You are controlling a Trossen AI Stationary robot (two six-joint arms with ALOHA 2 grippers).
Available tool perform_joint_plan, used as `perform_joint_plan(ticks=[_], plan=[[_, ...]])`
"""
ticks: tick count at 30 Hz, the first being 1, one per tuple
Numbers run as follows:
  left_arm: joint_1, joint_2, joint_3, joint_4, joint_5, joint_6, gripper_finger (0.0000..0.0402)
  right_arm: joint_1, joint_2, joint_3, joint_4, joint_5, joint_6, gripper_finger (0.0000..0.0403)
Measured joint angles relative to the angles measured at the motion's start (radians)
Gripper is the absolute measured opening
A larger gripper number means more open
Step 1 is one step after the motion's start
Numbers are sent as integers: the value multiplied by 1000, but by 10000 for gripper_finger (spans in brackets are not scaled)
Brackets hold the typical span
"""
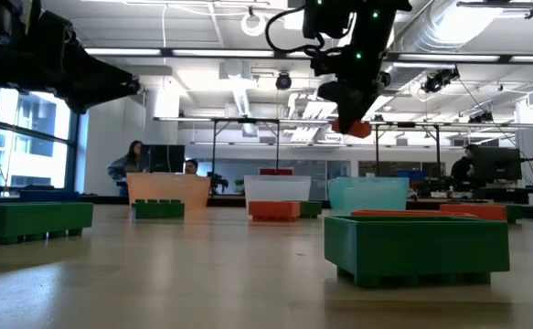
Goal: Sort & place blocks by color
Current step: Put the orange game piece into the green bin
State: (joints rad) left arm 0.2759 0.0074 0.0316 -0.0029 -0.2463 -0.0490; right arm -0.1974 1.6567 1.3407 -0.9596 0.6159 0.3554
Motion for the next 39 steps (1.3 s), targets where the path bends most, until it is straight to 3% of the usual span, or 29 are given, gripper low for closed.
perform_joint_plan(ticks=[9,15,22,28,39], plan=[[0,0,0,0,-1,0,250,-205,-30,0,96,56,-89,114],[0,0,0,0,0,0,250,-361,-20,-16,257,-101,-131,114],[0,0,0,-1,-1,0,250,-482,-20,-102,297,-258,-97,114],[0,0,0,0,-3,0,250,-531,-20,-190,347,-411,-42,114],[0,0,0,0,-4,16,250,-531,-20,-305,462,-477,7,114]])
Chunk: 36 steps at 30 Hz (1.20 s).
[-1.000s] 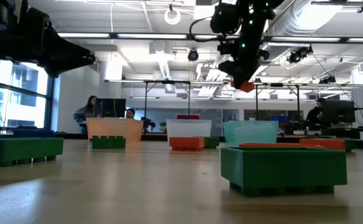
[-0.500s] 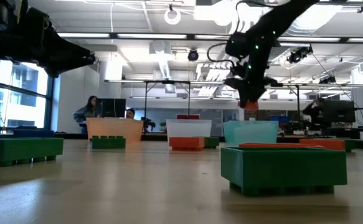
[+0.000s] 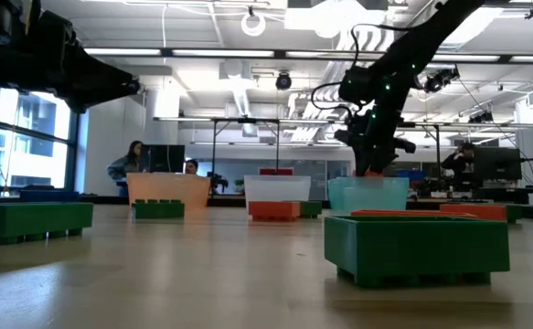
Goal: Sort & place blocks by color
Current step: Put the orange game piece into the green bin, then put the game piece into the orange bin
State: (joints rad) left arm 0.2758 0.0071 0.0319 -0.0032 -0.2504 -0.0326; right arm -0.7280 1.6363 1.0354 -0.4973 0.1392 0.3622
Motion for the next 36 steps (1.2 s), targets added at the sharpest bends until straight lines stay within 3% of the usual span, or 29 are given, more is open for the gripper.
perform_joint_plan(ticks=[6,12,16,22,28,36], plan=[[0,0,0,0,0,1,250,2,1,-37,41,2,0,122],[0,0,7,0,0,11,250,27,-5,-36,45,15,-1,214],[0,2,35,-5,-3,44,250,37,-28,-36,47,19,3,247],[0,49,122,-86,-94,44,250,63,-107,-35,50,108,-28,252],[0,158,228,-182,-163,-23,250,87,-192,-35,51,117,-27,253],[1,372,419,-433,-214,-244,250,150,-223,-35,51,149,-27,253]])
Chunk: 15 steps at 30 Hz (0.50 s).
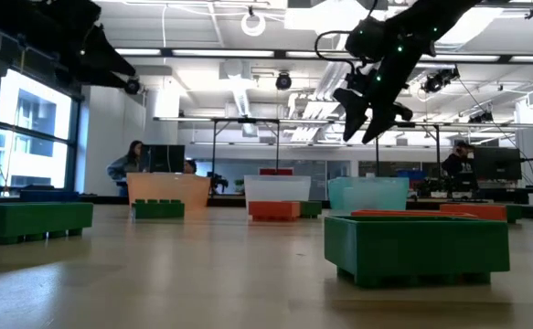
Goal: Sort & place blocks by color
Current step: Put the game piece into the orange bin
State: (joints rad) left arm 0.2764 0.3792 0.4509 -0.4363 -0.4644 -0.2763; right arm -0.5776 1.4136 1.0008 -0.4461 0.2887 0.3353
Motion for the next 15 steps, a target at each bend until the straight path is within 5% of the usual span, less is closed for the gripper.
perform_joint_plan(ticks=[9,15], plan=[[0,250,179,-407,80,-348,250,33,0,0,0,30,-3,254],[0,390,192,-494,185,-477,250,38,0,0,0,34,-3,254]])
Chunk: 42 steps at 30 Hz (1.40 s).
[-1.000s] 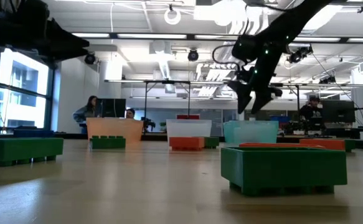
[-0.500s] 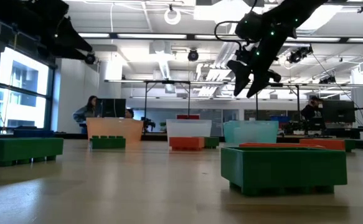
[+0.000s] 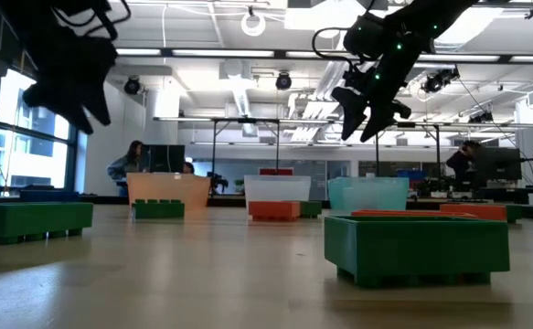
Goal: Sort & place blocks by color
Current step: Put the game piece into the orange bin
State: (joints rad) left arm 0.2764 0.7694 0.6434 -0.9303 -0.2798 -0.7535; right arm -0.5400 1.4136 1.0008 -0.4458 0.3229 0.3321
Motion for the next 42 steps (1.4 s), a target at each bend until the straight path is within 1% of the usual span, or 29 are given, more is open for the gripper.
perform_joint_plan(ticks=[4,14,21,33,37,42], plan=[[-1,75,0,-8,63,-33,250,0,0,0,0,0,0,254],[-1,211,0,-55,59,-105,250,0,0,0,0,0,0,254],[-1,305,0,-54,60,-134,250,0,0,0,2,0,0,254],[0,461,0,-53,98,-137,250,0,0,0,4,0,0,254],[-1,517,0,-52,130,-136,250,0,0,0,4,0,0,254],[0,580,0,-50,142,-105,250,0,0,0,5,0,0,254]])
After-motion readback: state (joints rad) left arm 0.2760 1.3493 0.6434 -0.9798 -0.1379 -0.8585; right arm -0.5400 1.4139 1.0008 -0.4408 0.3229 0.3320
